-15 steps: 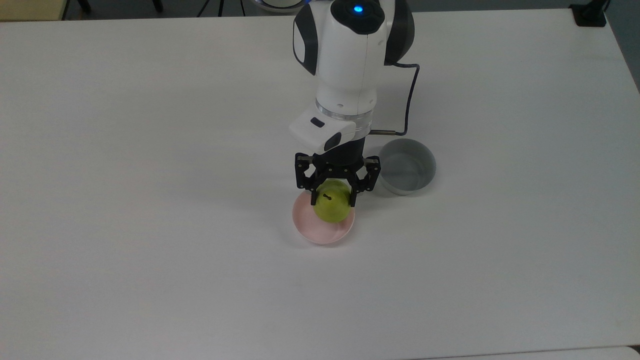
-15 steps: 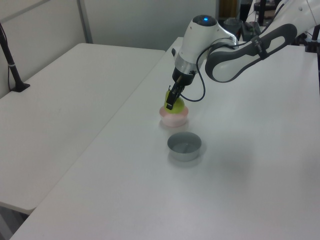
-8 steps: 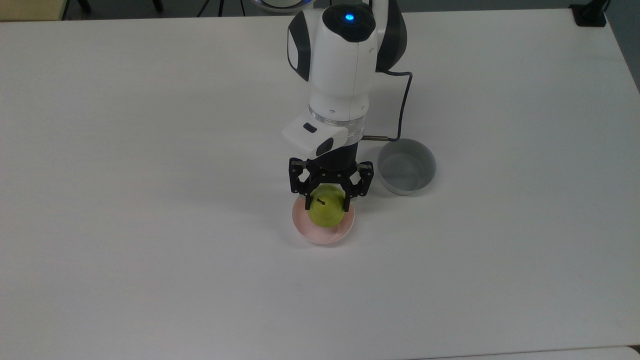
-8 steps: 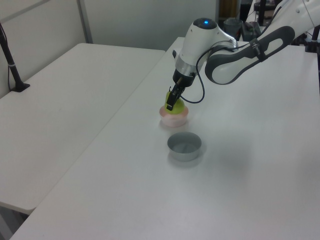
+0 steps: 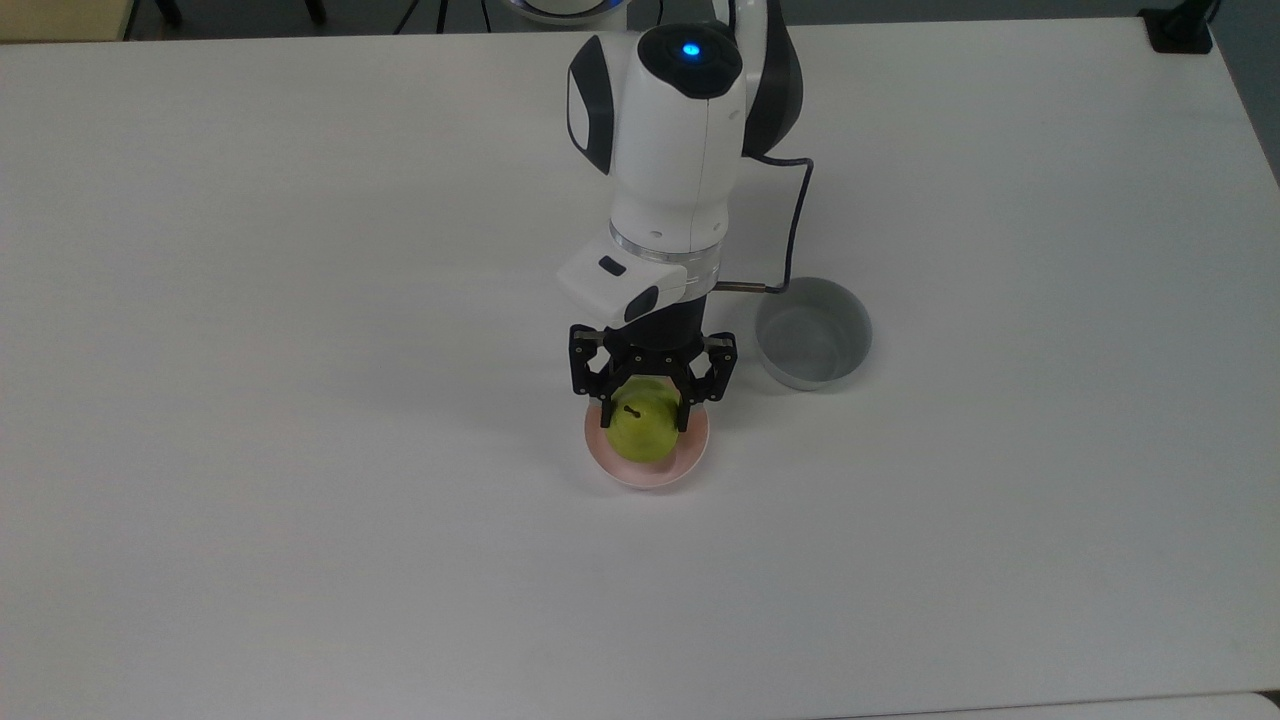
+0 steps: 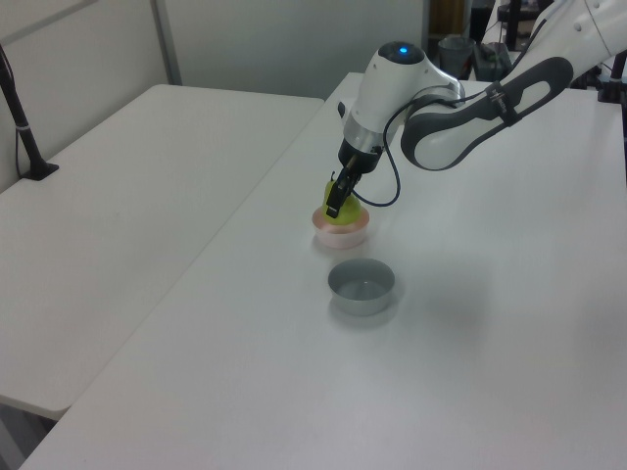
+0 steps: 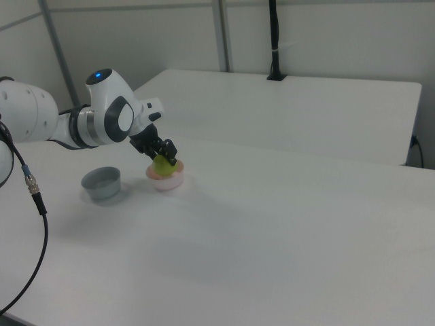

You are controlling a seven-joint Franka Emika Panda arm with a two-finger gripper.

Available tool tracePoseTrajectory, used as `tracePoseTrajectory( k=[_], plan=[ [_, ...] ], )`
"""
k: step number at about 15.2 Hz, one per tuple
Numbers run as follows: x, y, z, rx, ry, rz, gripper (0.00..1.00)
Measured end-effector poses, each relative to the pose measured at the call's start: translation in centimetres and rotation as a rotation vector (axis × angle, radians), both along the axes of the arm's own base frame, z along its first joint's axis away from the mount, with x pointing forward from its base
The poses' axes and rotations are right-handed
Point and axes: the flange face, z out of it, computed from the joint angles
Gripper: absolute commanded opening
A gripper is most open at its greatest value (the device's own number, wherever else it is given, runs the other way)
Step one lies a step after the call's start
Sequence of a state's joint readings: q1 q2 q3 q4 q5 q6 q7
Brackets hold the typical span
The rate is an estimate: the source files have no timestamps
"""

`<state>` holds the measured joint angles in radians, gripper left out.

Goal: Place the pear in the bowl
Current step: 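Lower the pear into the pink bowl and open the gripper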

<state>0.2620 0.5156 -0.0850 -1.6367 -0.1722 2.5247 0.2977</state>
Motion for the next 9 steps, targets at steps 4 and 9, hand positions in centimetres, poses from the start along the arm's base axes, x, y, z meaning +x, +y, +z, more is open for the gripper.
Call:
tracePoseTrajectory(
  k=[4, 9],
  plan=[
    [0.0, 0.0, -0.7, -0.003, 0.009, 0.0, 0.36],
    [0.2, 0.1, -1.5, -0.002, 0.007, 0.003, 0.55]
  ],
)
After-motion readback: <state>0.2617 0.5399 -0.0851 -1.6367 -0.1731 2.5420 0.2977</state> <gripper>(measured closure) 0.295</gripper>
